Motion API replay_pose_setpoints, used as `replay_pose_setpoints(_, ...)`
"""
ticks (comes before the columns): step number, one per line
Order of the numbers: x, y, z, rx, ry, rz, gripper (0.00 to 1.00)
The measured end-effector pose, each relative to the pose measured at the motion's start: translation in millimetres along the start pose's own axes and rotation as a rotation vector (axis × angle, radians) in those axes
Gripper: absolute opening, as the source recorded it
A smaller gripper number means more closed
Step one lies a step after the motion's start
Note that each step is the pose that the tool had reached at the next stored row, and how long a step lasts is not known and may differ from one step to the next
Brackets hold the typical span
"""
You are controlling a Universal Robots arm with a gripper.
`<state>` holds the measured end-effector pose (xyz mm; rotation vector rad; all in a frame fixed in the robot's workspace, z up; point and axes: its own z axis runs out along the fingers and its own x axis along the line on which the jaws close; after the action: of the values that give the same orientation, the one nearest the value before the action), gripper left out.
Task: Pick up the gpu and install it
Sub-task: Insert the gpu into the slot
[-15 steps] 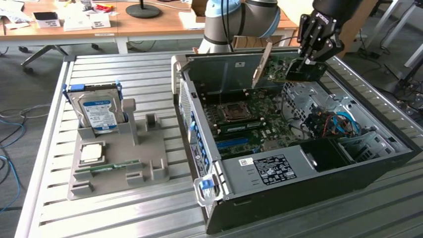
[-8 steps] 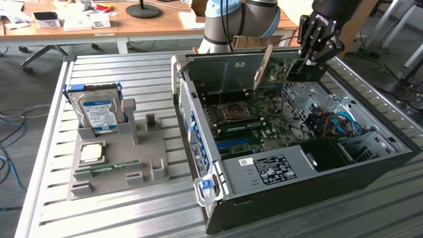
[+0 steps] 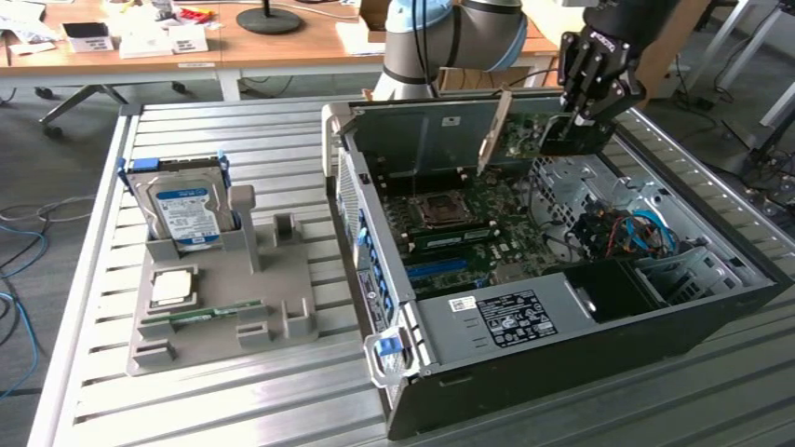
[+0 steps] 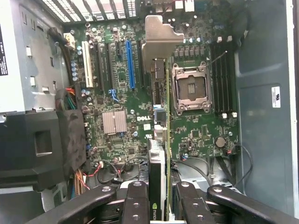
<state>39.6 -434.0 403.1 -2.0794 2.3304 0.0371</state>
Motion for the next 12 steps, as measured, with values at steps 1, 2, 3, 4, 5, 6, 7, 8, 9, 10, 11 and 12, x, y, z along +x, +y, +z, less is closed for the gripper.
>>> replay_pose_setpoints(1,0.0,0.0,0.0,0.0,0.0,0.0,0.27)
replay_pose_setpoints(2,0.0,0.0,0.0,0.0001,0.0001,0.0,0.27)
replay_pose_setpoints(3,0.0,0.0,0.0,0.0001,0.0001,0.0,0.27)
replay_pose_setpoints(4,-0.1,0.0,0.0,0.0001,0.0,0.0,0.27)
replay_pose_setpoints(5,0.0,0.4,0.0,0.0004,0.0,0.0,0.27)
replay_pose_setpoints(6,0.1,1.1,0.1,0.0018,-0.0003,0.0,0.27)
replay_pose_setpoints(7,0.2,2.3,0.2,0.0038,-0.0008,0.0,0.27)
replay_pose_setpoints(8,0.4,3.8,0.2,0.0072,-0.0016,-0.001,0.27)
replay_pose_setpoints(9,0.6,5.5,0.3,0.0118,-0.0026,-0.001,0.27)
replay_pose_setpoints(10,0.8,7.1,0.4,0.0172,-0.0041,-0.001,0.27)
replay_pose_setpoints(11,0.9,8.6,0.6,0.0223,-0.005,-0.001,0.27)
replay_pose_setpoints(12,1.0,9.4,0.8,0.0242,-0.0053,-0.001,0.27)
